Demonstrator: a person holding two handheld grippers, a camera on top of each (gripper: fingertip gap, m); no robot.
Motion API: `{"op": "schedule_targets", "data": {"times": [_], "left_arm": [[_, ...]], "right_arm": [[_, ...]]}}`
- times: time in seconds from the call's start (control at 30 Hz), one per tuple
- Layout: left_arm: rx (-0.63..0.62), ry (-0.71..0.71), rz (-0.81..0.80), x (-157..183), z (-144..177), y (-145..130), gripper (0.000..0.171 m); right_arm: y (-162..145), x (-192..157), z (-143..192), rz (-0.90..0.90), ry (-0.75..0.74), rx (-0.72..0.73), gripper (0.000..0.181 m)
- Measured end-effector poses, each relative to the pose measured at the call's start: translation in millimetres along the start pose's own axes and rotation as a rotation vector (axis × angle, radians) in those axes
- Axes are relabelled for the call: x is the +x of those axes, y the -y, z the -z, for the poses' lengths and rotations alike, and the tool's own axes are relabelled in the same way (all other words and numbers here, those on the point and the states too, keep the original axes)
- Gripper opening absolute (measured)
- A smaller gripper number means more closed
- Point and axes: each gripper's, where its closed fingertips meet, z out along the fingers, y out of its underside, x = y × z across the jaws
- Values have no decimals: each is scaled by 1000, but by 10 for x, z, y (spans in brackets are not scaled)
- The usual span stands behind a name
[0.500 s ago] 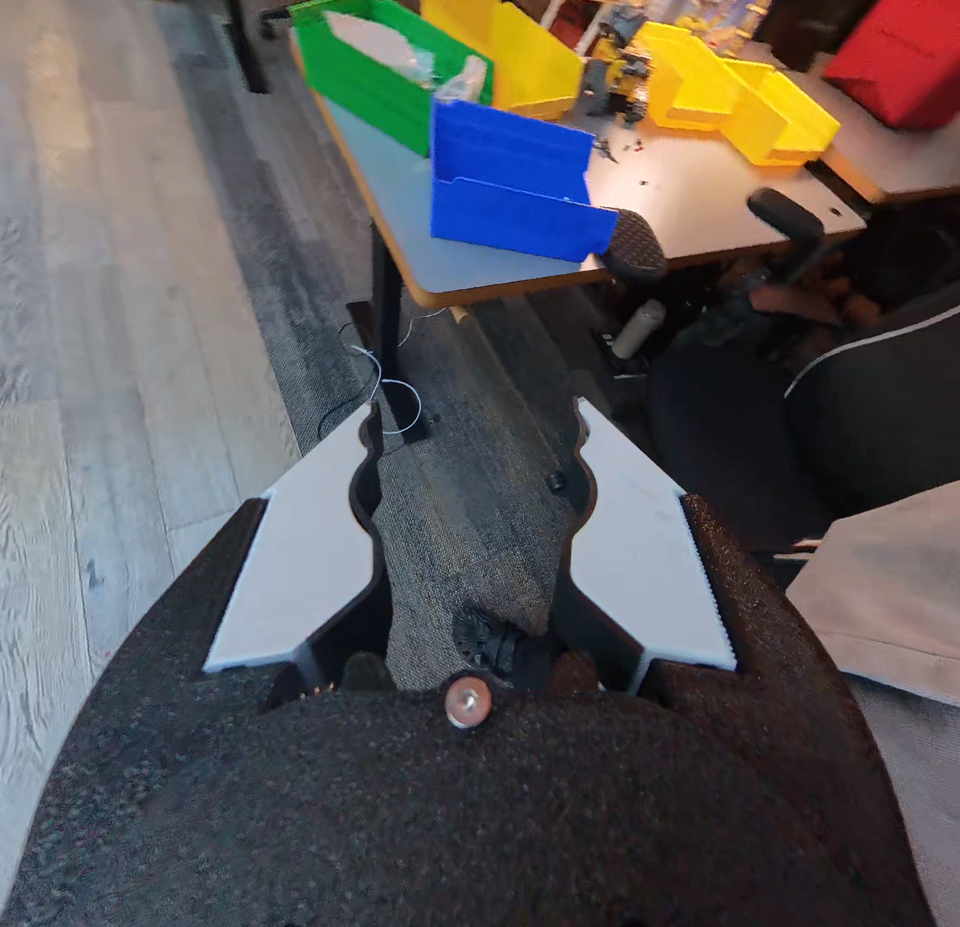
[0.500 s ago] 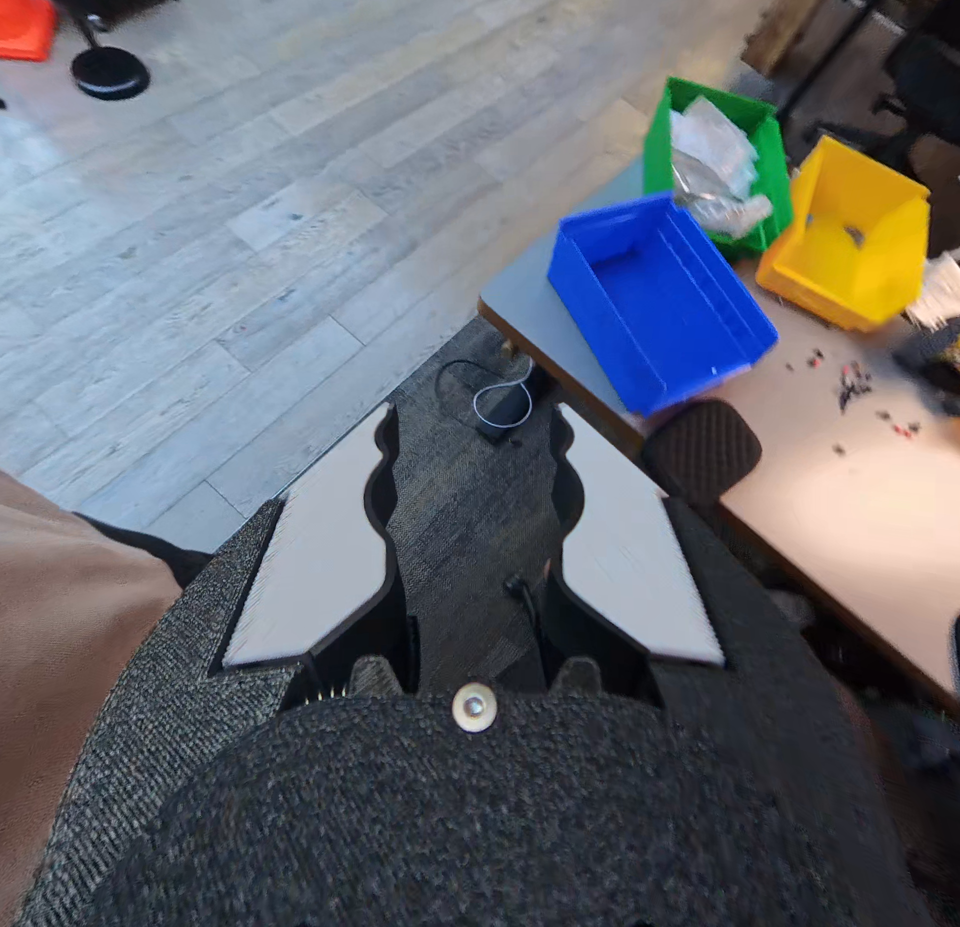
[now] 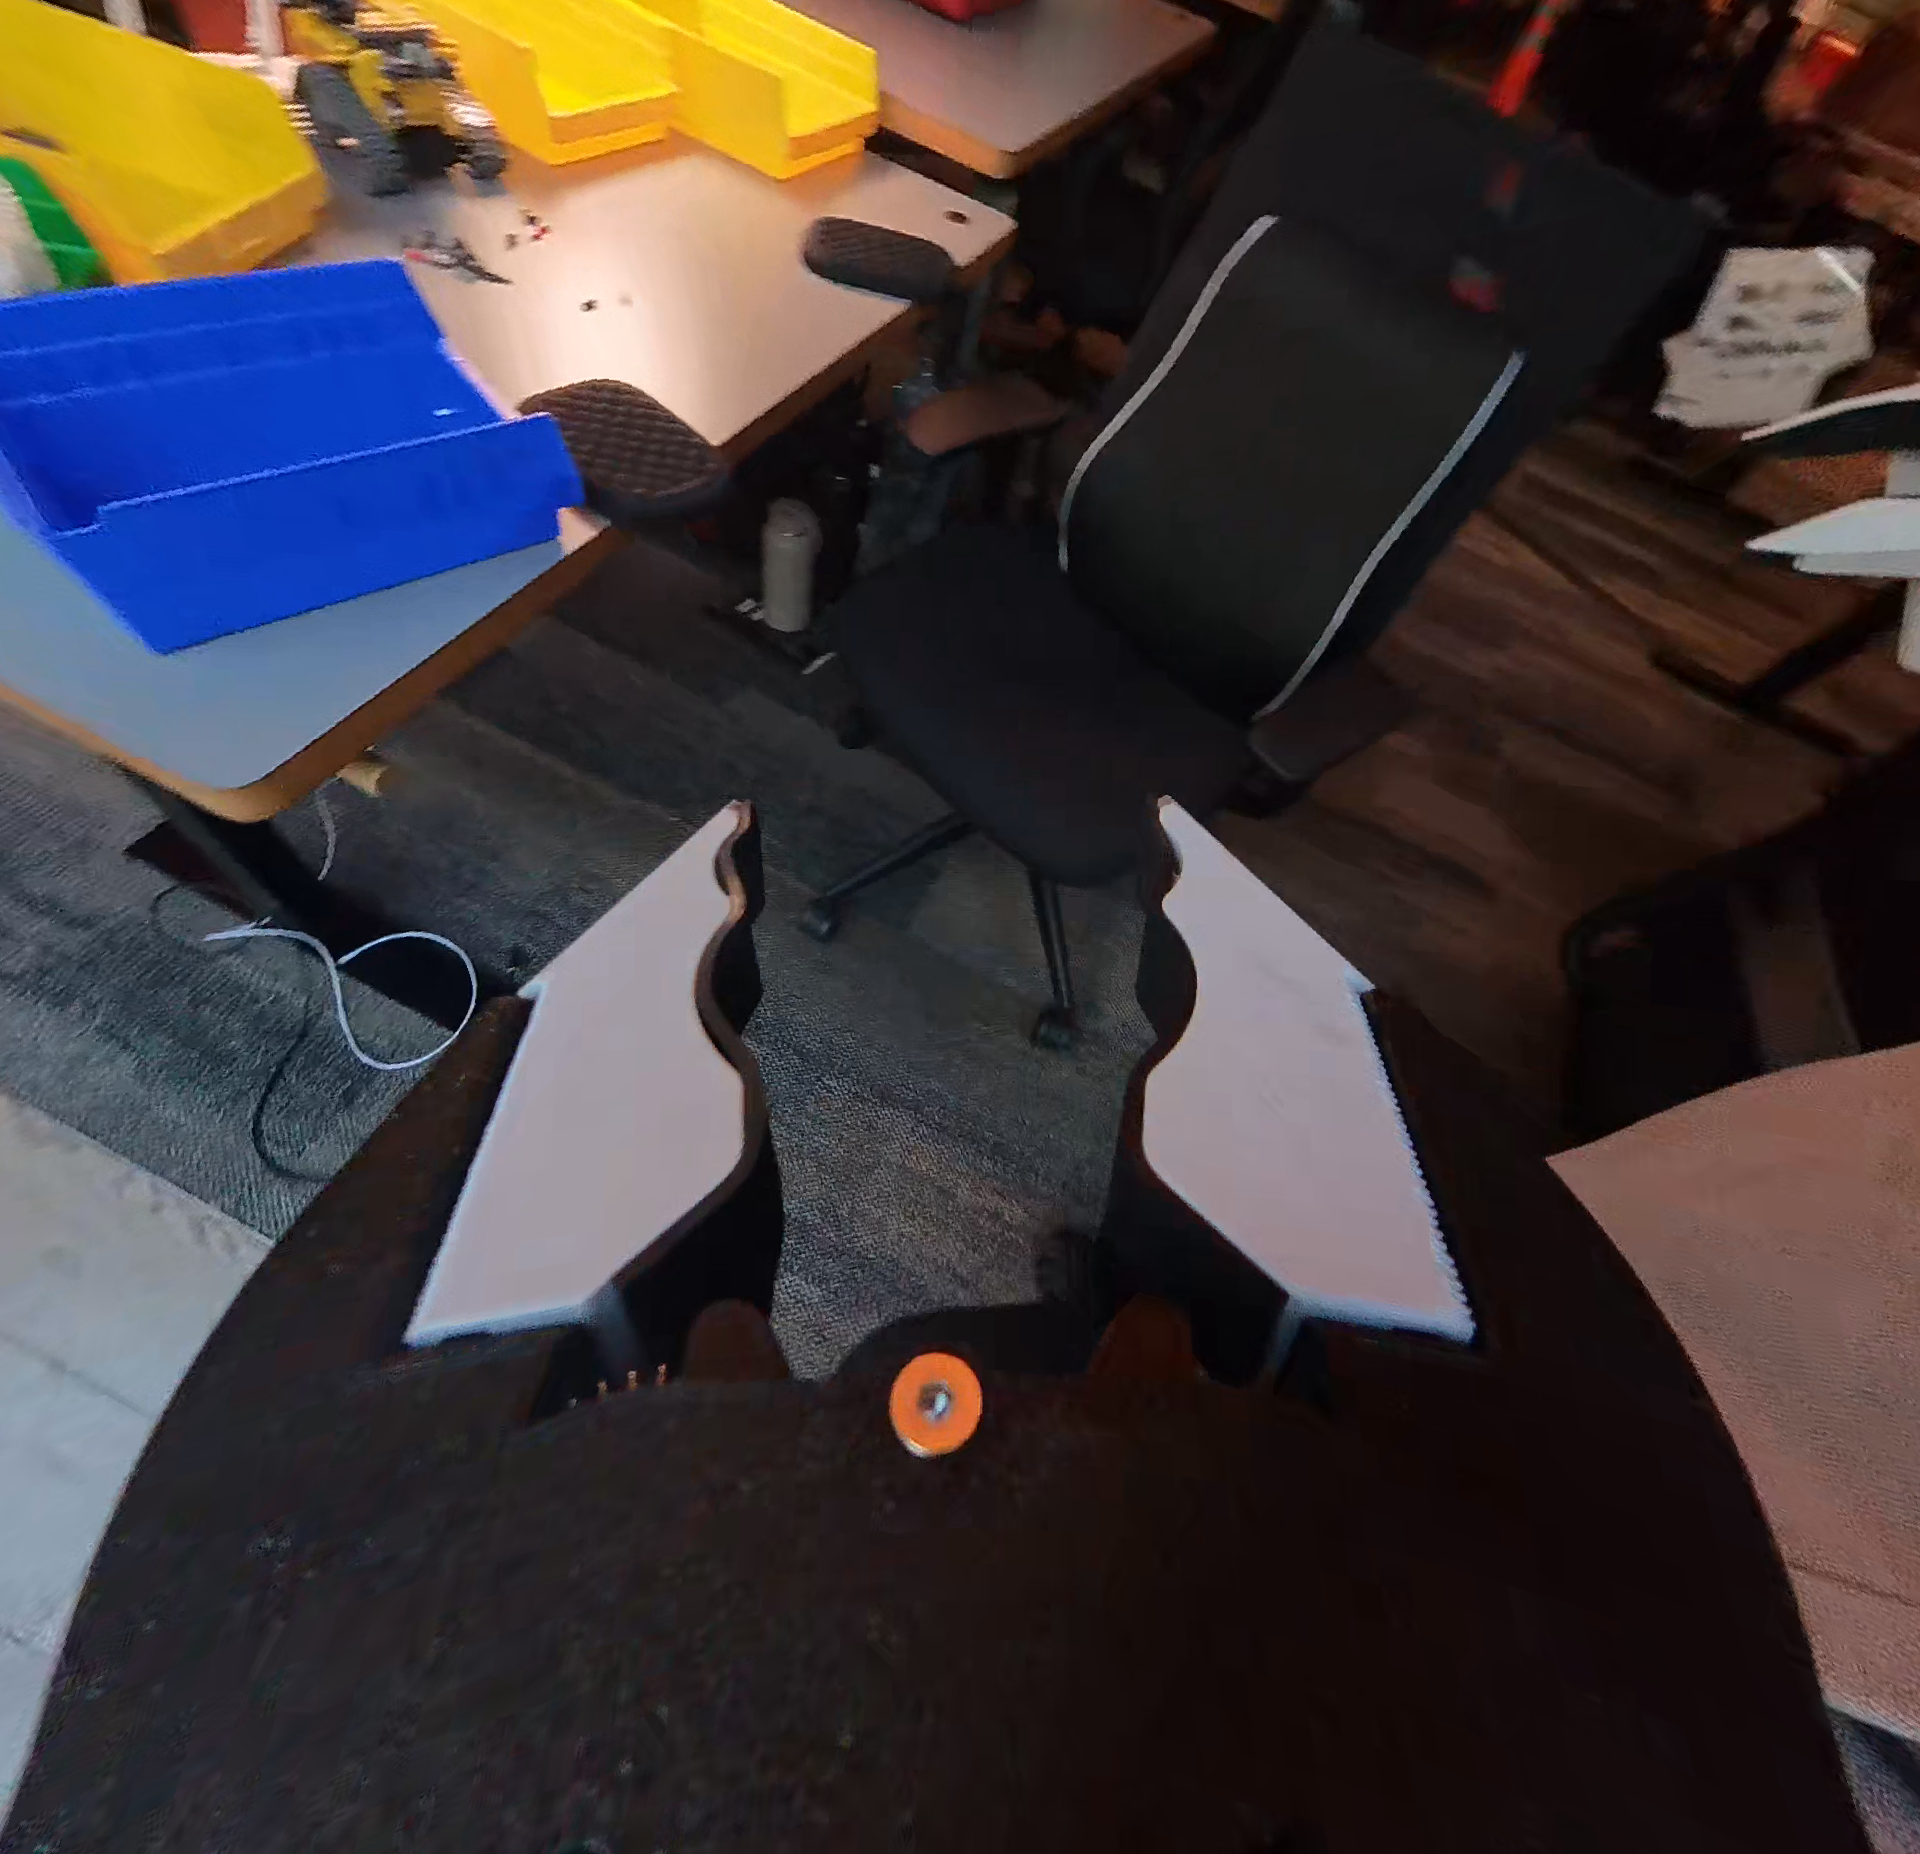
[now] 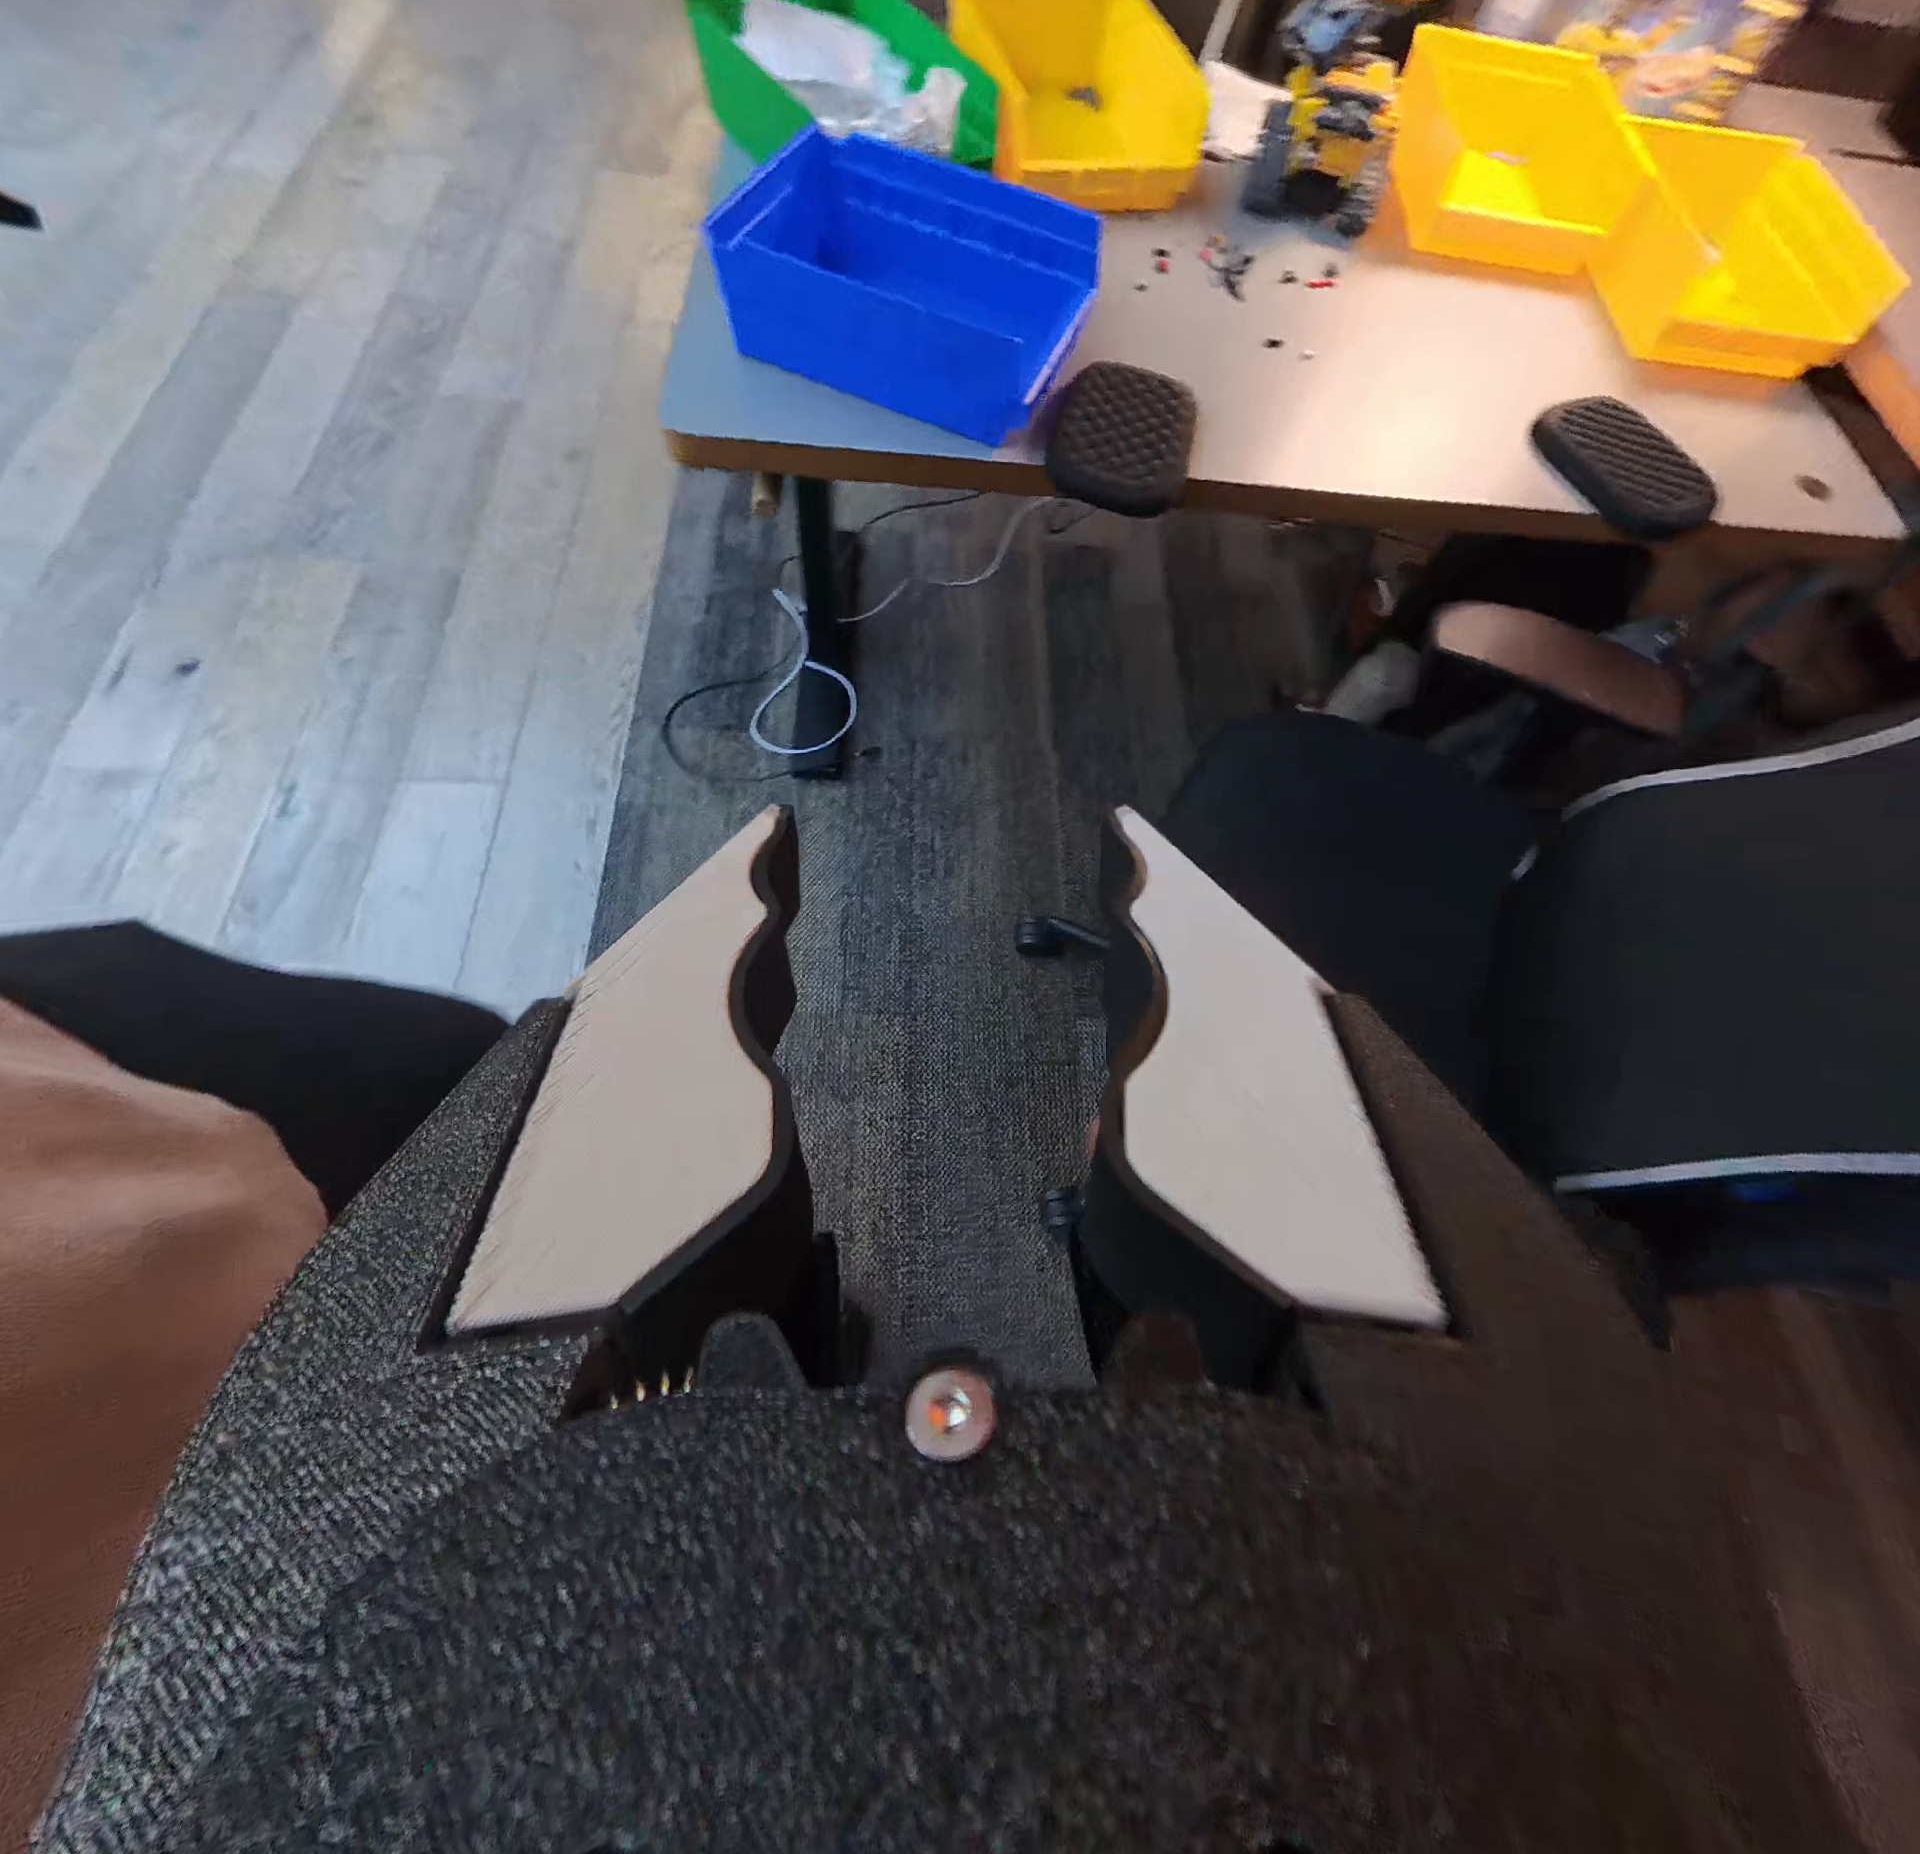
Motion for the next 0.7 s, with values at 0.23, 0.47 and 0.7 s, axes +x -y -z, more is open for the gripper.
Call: {"op": "schedule_targets", "data": {"times": [0.23, 0.47, 0.7], "left_arm": [[-123, -325, -159, -279, 456, -566, 78], [-209, -380, -185, -834, 992, -1098, 78], [-156, -318, -56, -982, 749, -1807, 79]], "right_arm": [[-537, -1209, 237, -186, -266, -28, 58], [-773, -2507, -11, -329, -329, -47, 62], [-1584, -3118, -181, -450, -383, -63, 66]]}}
